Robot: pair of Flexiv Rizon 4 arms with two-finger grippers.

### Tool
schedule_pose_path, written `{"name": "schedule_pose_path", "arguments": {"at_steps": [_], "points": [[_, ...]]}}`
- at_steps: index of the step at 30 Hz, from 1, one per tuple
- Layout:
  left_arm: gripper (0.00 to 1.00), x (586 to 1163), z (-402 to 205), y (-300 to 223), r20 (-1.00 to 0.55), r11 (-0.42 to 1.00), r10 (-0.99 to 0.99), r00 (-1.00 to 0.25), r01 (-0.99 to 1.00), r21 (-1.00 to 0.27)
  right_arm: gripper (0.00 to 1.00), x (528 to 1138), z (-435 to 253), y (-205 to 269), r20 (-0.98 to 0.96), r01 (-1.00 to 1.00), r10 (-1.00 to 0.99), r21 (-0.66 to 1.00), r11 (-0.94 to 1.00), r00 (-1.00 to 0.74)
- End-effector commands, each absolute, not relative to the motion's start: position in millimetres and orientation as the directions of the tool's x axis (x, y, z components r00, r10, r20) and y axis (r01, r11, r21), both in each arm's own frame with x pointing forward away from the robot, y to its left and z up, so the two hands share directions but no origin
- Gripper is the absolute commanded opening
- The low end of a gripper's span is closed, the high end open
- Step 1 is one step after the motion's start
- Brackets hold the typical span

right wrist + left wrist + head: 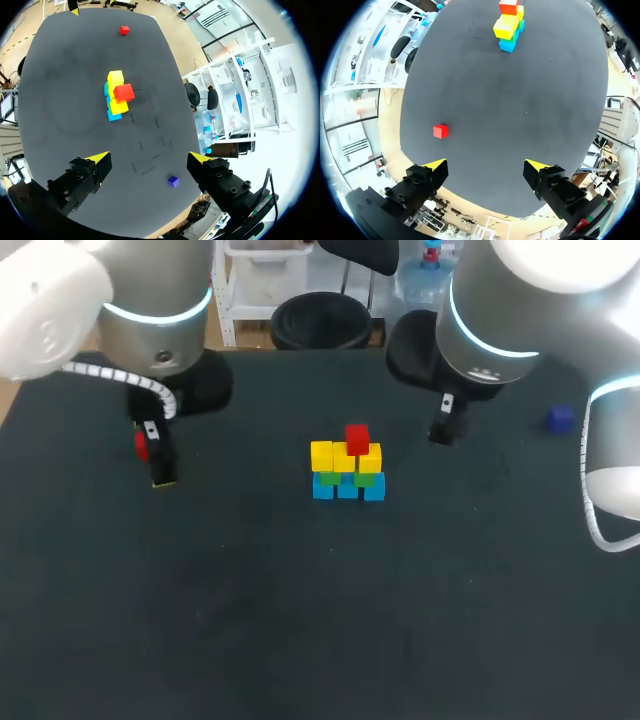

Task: Place the blue cubes, place green cubes on the blue cubes, place the yellow cubes on the green cubes, then place the red cubes on the yellow cubes, and place purple cube on the red cubes.

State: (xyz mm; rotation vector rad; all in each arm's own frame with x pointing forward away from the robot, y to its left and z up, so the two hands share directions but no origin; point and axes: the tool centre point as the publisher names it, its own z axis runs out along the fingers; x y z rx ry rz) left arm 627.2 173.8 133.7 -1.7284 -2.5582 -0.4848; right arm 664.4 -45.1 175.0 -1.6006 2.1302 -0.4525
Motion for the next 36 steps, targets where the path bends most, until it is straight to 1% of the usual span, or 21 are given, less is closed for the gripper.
{"name": "schedule_pose_path", "arguments": {"at_steps": [1,6,7,9,17,20,24,28,31,33,36], "points": [[1.0,631.4,133.7,171.1,0.207,0.341,0.896,-0.392,0.909,0.24,1.0,662.7,174.4,-46.3,-0.15,-0.815,-0.96,-0.508,0.28,-0.237],[1.0,631.4,133.7,171.1,0.207,0.341,0.896,-0.392,0.909,0.24,1.0,662.7,174.4,-46.3,-0.15,-0.815,-0.96,-0.508,0.28,-0.237],[1.0,626.0,134.2,169.8,0.197,0.323,0.909,-0.367,0.92,0.223,1.0,662.7,174.4,-46.3,-0.15,-0.815,-0.96,-0.508,0.28,-0.237],[1.0,623.8,136.3,171.3,0.165,0.326,0.914,-0.369,0.914,0.242,1.0,662.7,174.4,-46.3,-0.15,-0.815,-0.96,-0.508,0.28,-0.237],[1.0,662.2,142.2,210.5,0.113,0.442,0.846,-0.521,0.803,0.401,1.0,662.7,174.4,-46.3,-0.15,-0.815,-0.96,-0.508,0.28,-0.237],[1.0,676.9,140.2,224.4,0.097,0.466,0.839,-0.535,0.799,0.381,1.0,662.7,174.4,-46.3,-0.15,-0.815,-0.96,-0.508,0.28,-0.237],[1.0,692.7,133.2,232.6,0.118,0.442,0.857,-0.502,0.832,0.336,1.0,662.7,174.4,-46.3,-0.15,-0.815,-0.96,-0.508,0.28,-0.237],[1.0,704.5,121.3,234.2,0.115,0.364,0.907,-0.405,0.892,0.269,1.0,662.7,174.4,-46.3,-0.15,-0.815,-0.96,-0.508,0.28,-0.237],[1.0,714.2,107.8,234.1,0.122,0.29,0.937,-0.328,0.923,0.254,1.0,662.7,174.4,-46.3,-0.15,-0.815,-0.96,-0.508,0.28,-0.237],[1.0,720.7,100.4,234.2,0.124,0.244,0.95,-0.286,0.931,0.272,1.0,662.7,174.4,-46.3,-0.15,-0.815,-0.96,-0.508,0.28,-0.237],[1.0,733.0,92.4,236.2,0.125,0.222,0.957,-0.264,0.935,0.276,1.0,662.7,174.4,-46.3,-0.15,-0.815,-0.96,-0.508,0.28,-0.237]]}}
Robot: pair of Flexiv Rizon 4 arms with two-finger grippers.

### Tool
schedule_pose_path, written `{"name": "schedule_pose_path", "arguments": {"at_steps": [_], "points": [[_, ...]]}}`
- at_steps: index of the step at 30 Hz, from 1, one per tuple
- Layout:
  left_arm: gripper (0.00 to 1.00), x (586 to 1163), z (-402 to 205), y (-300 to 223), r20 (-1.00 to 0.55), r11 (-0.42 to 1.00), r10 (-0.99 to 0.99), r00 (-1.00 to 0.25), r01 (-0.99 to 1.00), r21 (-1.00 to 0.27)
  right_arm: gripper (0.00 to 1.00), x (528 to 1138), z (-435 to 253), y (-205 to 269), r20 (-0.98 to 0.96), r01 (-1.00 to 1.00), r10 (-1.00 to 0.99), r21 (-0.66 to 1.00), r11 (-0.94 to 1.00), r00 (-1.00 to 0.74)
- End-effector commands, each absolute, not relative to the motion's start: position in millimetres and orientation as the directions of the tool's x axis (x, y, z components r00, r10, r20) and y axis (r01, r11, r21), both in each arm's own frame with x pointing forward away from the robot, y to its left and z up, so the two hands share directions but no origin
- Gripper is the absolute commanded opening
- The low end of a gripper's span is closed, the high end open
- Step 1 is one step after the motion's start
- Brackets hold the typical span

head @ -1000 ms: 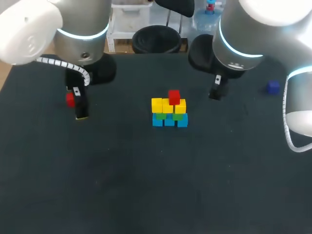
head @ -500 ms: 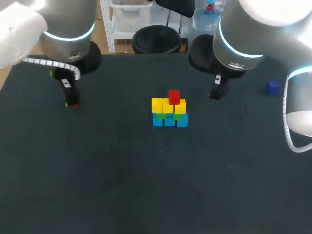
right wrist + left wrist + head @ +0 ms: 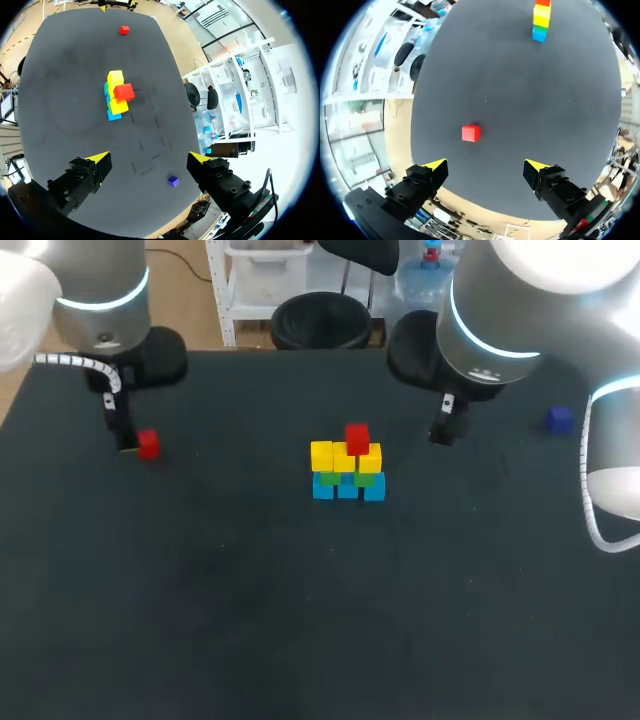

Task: Place the blue cubes, place green cubes on the blue cubes, place the yellow cubes on the green cubes, then place the red cubes on the yellow cubes, and place purple cube on the red cubes.

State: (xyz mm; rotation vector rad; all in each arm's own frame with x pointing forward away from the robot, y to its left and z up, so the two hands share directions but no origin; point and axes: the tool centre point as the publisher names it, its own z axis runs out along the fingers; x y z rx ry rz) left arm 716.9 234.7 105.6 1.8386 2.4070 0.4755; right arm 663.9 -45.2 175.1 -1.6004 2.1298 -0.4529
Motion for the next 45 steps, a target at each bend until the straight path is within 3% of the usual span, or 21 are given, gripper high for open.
{"name": "schedule_pose_path", "arguments": {"at_steps": [1,16,45], "points": [[1.0,736.2,90.7,237.6,0.114,0.219,0.96,-0.257,0.937,0.271,1.0,662.7,174.4,-46.3,-0.15,-0.815,-0.96,-0.508,0.28,-0.237],[1.0,766.9,56.6,243.1,0.116,0.169,0.975,-0.189,0.972,0.163,1.0,662.7,174.4,-46.3,-0.15,-0.815,-0.96,-0.508,0.28,-0.237],[1.0,784.2,6.8,245.2,0.133,0.185,0.972,-0.192,0.981,0.063,1.0,662.7,174.4,-46.3,-0.15,-0.815,-0.96,-0.508,0.28,-0.237]]}}
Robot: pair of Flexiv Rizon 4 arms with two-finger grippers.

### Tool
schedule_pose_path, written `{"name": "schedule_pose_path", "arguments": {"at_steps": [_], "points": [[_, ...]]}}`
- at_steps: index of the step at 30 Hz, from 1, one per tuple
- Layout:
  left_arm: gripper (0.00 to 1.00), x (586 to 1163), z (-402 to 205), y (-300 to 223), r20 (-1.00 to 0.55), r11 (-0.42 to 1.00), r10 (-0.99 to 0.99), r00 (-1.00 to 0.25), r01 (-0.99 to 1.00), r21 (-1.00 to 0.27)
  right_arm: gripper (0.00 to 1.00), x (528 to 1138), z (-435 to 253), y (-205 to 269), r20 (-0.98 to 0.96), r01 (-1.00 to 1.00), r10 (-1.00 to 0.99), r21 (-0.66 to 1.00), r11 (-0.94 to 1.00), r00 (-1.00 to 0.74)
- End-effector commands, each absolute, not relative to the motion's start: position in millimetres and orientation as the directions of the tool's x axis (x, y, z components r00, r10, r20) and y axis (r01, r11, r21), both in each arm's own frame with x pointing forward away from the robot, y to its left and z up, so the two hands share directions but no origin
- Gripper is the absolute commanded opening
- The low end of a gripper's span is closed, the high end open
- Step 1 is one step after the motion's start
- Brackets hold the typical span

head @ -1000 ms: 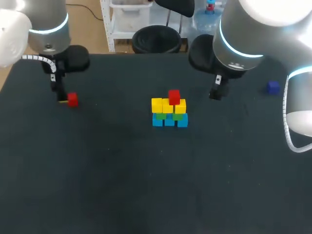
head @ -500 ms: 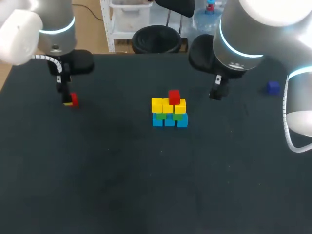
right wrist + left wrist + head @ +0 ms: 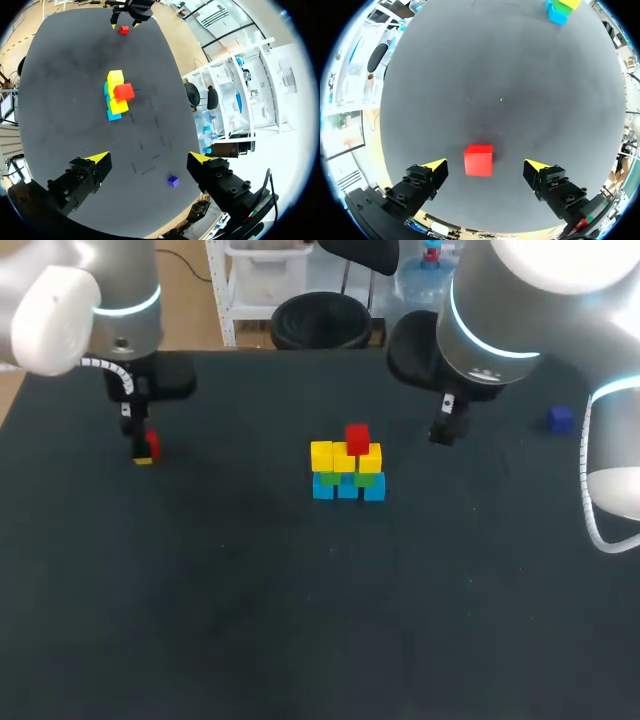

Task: Place the blue cubes, place green cubes on the blue cubes, place the yellow cubes on the green cubes, then place the red cubes on the yellow cubes, and place purple cube on the red cubes.

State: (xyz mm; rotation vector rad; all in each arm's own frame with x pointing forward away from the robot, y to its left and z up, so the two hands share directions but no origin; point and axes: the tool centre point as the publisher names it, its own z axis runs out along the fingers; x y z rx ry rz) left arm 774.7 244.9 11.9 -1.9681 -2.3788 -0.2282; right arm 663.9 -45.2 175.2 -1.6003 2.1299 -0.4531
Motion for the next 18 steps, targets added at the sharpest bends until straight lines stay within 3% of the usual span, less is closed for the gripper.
{"name": "schedule_pose_path", "arguments": {"at_steps": [1,12,14,15,18], "points": [[1.0,784.9,5.5,245.5,0.135,0.188,0.972,-0.195,0.98,0.061,1.0,662.7,174.4,-46.3,-0.15,-0.815,-0.96,-0.508,0.28,-0.237],[1.0,787.9,-1.4,246.2,0.134,0.202,0.969,-0.207,0.978,0.044,1.0,662.7,174.4,-46.3,-0.15,-0.815,-0.96,-0.508,0.28,-0.237],[0.66,788.6,-1.8,246.3,0.134,0.207,0.968,-0.211,0.977,0.043,1.0,662.7,174.4,-46.3,-0.15,-0.815,-0.96,-0.508,0.28,-0.237],[0.58,788.6,-1.8,246.3,0.135,0.208,0.968,-0.212,0.977,0.043,1.0,662.7,174.4,-46.3,-0.15,-0.815,-0.96,-0.508,0.28,-0.237],[0.56,788.7,-2.1,246.4,0.134,0.207,0.968,-0.21,0.978,0.041,1.0,662.7,174.4,-46.3,-0.15,-0.815,-0.96,-0.508,0.28,-0.237]]}}
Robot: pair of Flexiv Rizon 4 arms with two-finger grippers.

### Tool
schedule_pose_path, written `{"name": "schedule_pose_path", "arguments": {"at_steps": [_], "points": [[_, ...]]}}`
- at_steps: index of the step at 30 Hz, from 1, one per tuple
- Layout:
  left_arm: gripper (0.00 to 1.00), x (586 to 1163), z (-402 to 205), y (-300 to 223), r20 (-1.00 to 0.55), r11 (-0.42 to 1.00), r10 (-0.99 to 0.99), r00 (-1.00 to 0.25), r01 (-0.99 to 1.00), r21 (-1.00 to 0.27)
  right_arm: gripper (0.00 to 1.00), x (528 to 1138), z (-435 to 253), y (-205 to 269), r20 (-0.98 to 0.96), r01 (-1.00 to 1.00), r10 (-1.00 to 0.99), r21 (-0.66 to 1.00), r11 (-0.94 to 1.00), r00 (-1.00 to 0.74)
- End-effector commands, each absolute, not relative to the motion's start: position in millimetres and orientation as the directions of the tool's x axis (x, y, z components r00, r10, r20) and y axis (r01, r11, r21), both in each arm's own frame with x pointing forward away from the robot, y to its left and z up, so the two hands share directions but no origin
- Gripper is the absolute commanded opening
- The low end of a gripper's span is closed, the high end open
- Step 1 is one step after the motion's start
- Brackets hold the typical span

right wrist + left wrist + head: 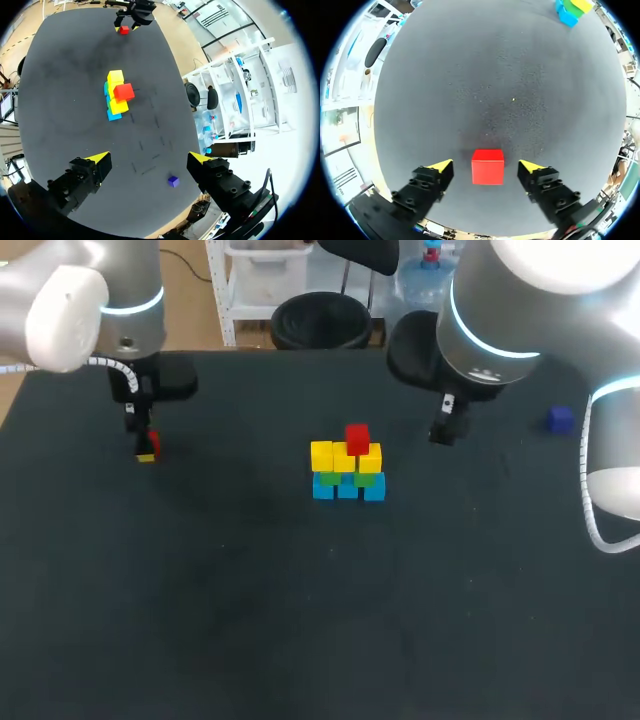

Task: Place the blue cubes, place green cubes on the blue cubes, place the yellow cubes on the green cubes, then place the red cubes on the yellow cubes, and place purple cube on the red cubes.

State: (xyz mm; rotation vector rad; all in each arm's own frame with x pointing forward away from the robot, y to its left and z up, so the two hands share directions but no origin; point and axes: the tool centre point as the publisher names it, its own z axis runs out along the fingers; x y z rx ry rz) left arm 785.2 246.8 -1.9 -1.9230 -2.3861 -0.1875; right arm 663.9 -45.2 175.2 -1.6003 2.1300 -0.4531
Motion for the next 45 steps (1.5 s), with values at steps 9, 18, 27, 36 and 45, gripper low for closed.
{"name": "schedule_pose_path", "arguments": {"at_steps": [9,18,27,36,45], "points": [[0.0,787.6,-2.4,245.5,0.135,0.208,0.968,-0.211,0.977,0.04,1.0,662.7,174.4,-46.3,-0.15,-0.815,-0.96,-0.508,0.28,-0.237],[0.0,780.6,11.1,244.9,0.14,0.214,0.965,-0.222,0.974,0.074,1.0,662.7,174.4,-46.3,-0.15,-0.815,-0.96,-0.508,0.28,-0.237],[0.0,762.5,56.3,234.2,0.153,0.243,0.954,-0.26,0.963,0.117,1.0,662.7,174.4,-46.3,-0.15,-0.815,-0.96,-0.508,0.28,-0.237],[0.0,746.0,112.5,213.4,0.145,0.321,0.926,-0.348,0.93,0.18,1.0,662.7,174.4,-46.3,-0.15,-0.815,-0.96,-0.508,0.28,-0.237],[0.0,717.3,149.9,197.0,0.089,0.306,0.938,-0.334,0.923,0.234,1.0,662.7,174.4,-46.3,-0.15,-0.815,-0.96,-0.508,0.28,-0.237]]}}
